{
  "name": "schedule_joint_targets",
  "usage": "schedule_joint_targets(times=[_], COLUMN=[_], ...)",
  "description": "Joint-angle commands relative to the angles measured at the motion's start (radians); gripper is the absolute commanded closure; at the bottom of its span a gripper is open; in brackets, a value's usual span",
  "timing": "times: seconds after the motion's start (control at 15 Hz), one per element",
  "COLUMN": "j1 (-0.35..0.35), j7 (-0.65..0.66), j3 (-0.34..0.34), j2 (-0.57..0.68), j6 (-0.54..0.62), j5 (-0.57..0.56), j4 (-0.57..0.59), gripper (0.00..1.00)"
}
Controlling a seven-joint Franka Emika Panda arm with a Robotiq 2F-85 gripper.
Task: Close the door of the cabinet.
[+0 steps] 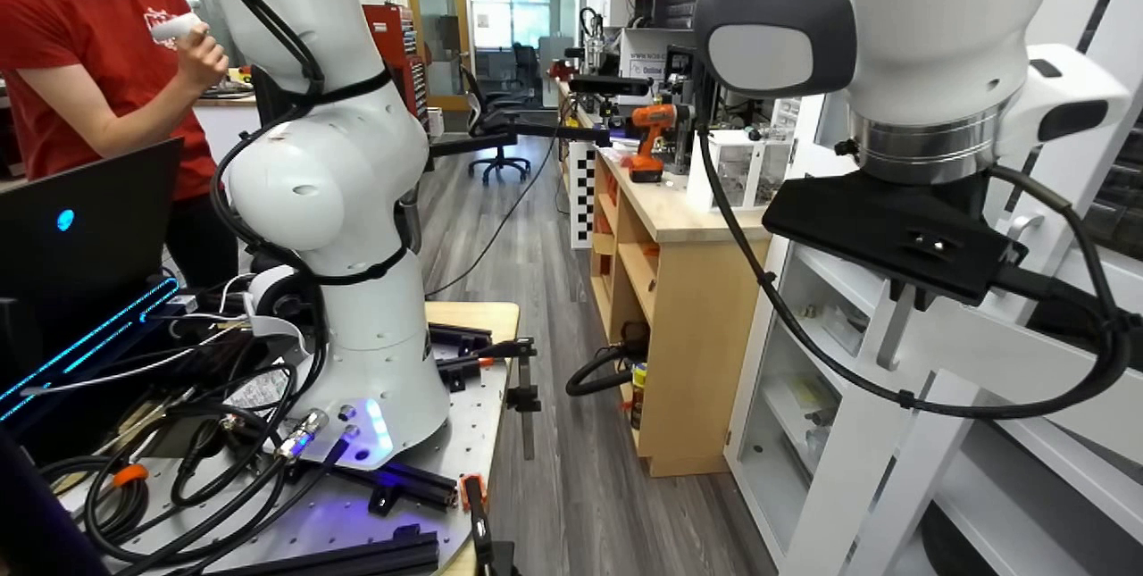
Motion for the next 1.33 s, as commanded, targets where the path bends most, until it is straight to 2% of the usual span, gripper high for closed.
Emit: schedule_joint_targets(times=[0.0,0.6,1.27], j1=[0.000,0.024,0.054], j7=[0.076,0.190,0.344], j3=[0.038,0.094,0.149], j2=[0.024,0.109,0.304], j6=[0.074,0.148,0.182], j5=[0.010,0.026,0.013], j4=[0.013,0.079,0.300], gripper=[0.95,0.95,0.95])
